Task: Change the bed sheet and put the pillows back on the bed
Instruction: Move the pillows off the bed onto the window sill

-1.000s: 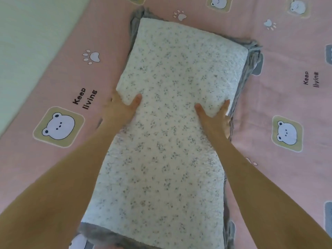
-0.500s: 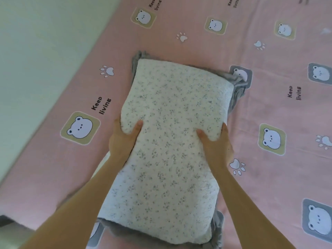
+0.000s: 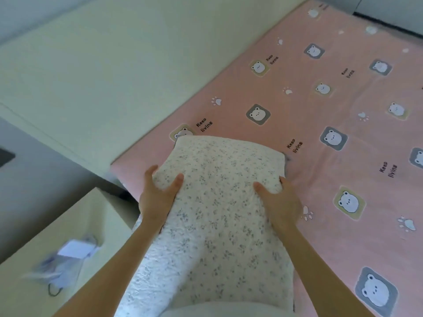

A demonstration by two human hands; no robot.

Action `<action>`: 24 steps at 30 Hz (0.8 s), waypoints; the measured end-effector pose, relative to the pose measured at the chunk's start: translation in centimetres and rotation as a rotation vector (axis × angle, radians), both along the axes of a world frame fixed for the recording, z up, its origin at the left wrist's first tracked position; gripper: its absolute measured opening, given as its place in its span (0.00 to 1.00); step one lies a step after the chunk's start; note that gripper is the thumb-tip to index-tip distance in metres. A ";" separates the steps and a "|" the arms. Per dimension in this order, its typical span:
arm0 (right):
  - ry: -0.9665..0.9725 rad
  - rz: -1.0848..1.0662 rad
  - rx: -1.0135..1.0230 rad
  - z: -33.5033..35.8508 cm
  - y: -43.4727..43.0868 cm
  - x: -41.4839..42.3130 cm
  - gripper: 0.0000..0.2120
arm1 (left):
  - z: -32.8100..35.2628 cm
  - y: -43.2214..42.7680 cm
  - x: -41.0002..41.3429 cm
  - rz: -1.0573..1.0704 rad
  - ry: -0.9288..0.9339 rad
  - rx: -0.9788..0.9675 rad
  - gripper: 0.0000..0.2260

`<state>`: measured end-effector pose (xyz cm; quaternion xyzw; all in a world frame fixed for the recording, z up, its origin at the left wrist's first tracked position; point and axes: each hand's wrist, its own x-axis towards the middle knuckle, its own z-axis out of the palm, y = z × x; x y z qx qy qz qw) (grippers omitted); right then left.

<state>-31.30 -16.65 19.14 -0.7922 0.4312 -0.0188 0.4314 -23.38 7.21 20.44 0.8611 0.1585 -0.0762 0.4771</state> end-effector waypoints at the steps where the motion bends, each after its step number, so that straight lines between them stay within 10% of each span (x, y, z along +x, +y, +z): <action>1: -0.022 0.044 0.001 0.8 1.2 -0.4 0.40 | 0.7 1.5 -1.4 0.037 -0.008 0.001 0.33; 11: -0.189 0.471 -0.027 6.5 13.5 -8.4 0.25 | 7.8 14.4 -20.0 0.489 -0.118 -0.022 0.36; 24: -0.272 1.096 -0.008 13.3 27.7 -34.0 0.36 | 13.9 20.9 -60.1 1.114 -0.245 0.029 0.34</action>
